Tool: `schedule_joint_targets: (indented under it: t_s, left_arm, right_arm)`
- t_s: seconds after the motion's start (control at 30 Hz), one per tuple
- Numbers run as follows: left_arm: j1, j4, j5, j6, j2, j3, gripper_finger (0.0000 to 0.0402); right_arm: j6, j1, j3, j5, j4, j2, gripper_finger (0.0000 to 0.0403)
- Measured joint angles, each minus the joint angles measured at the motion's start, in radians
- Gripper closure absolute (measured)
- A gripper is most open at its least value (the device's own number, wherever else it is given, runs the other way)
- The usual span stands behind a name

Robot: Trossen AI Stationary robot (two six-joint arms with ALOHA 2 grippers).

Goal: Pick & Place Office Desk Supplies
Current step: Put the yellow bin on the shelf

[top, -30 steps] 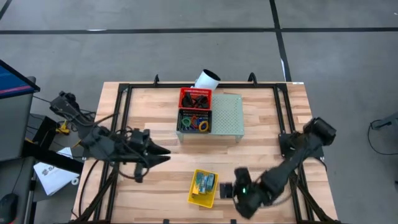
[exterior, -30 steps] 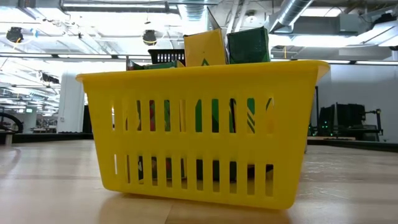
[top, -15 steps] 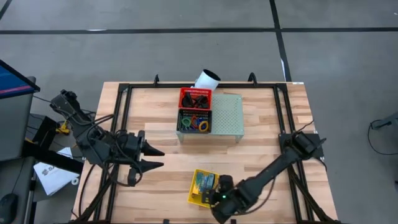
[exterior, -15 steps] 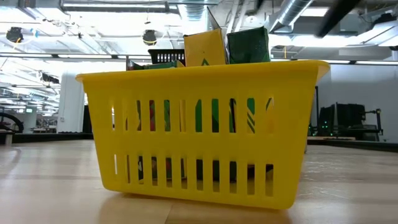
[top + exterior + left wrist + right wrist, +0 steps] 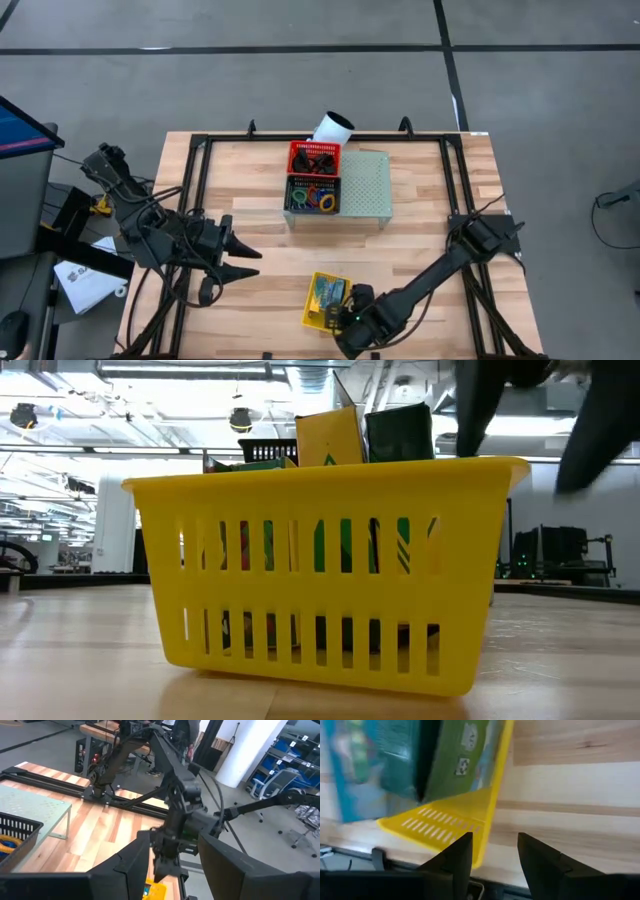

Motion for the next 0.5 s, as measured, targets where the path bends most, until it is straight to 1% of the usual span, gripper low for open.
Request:
schedule_joint_targets:
  t_s: [0.07,0.17,0.5]
  left_arm:
    - [-0.001,0.0,0.0,0.0,0.0,0.0,0.0238]
    - [-0.001,0.001,-0.001,0.0,0.0,0.0,0.0238]
    - [0.0,0.008,-0.001,0.0,0.0,0.0,0.0238]
  right_arm:
    - [0.0,-0.004,-0.003,-0.008,0.004,0.02,0.025]
    - [0.0,-0.011,-0.001,-0.011,0.086,0.044,0.025]
    - [0.016,-0.017,0.0,-0.026,0.137,0.124,0.0253]
